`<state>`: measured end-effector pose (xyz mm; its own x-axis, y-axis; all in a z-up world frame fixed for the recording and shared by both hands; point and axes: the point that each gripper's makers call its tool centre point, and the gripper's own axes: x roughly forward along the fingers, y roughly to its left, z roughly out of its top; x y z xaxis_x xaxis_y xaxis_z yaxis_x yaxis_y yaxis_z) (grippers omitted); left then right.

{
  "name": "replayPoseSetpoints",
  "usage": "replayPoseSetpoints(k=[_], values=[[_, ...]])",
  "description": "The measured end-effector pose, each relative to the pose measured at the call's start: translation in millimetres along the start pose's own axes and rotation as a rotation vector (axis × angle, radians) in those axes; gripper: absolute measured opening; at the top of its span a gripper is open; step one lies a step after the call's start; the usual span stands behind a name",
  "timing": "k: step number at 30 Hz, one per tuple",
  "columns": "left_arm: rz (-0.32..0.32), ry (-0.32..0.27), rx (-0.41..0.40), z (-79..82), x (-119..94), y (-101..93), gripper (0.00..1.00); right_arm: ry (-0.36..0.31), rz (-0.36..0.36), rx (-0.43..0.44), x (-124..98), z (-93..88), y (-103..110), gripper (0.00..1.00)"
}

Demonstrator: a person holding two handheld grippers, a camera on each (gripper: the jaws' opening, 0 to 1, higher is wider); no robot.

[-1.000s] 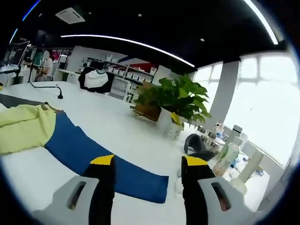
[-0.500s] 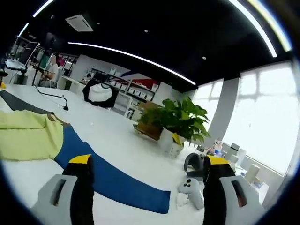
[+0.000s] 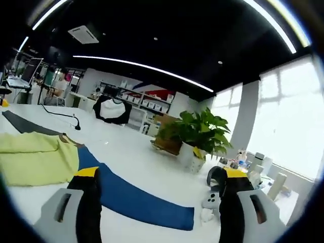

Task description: Fold the garment on the visible template until the final outline fits inside the template.

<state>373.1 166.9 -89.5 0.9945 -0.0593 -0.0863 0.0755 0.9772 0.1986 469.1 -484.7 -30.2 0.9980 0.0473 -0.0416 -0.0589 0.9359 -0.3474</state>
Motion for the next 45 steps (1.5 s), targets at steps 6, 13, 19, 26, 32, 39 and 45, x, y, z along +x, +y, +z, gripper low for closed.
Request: replayPoseSetpoints(k=[6, 13, 19, 26, 32, 39, 45], values=[[-0.067, -0.027, -0.009, 2.7, -5, -23.1, 0.99, 0.009, 0.023, -0.005, -6, -1.3, 11, 0.99], [-0.158, -0.073, -0.081, 10.3, -9, -50.6, 0.99, -0.023, 0.074, 0.002, -11, 3.5, 29, 0.99], [-0.207, -0.077, -0.062, 12.5, -12, -71.8, 0.99, -0.025, 0.099, 0.008, -14, 2.6, 42, 0.99], [-0.282, -0.082, -0.049, 13.5, -17, -101.7, 0.99, -0.028, 0.132, 0.017, -18, 1.0, 56, 0.99], [-0.344, -0.072, -0.036, 10.3, -20, -126.8, 0.98, -0.028, 0.183, 0.051, -24, 0.3, 68, 0.99], [-0.411, -0.077, -0.007, 10.0, -30, -153.8, 0.95, -0.013, 0.24, 0.094, -33, -8.5, 84, 0.99], [-0.468, -0.064, -0.014, 6.0, -38, -173.7, 0.93, -0.004, 0.27, 0.101, -42, -14.1, 95, 0.99]])
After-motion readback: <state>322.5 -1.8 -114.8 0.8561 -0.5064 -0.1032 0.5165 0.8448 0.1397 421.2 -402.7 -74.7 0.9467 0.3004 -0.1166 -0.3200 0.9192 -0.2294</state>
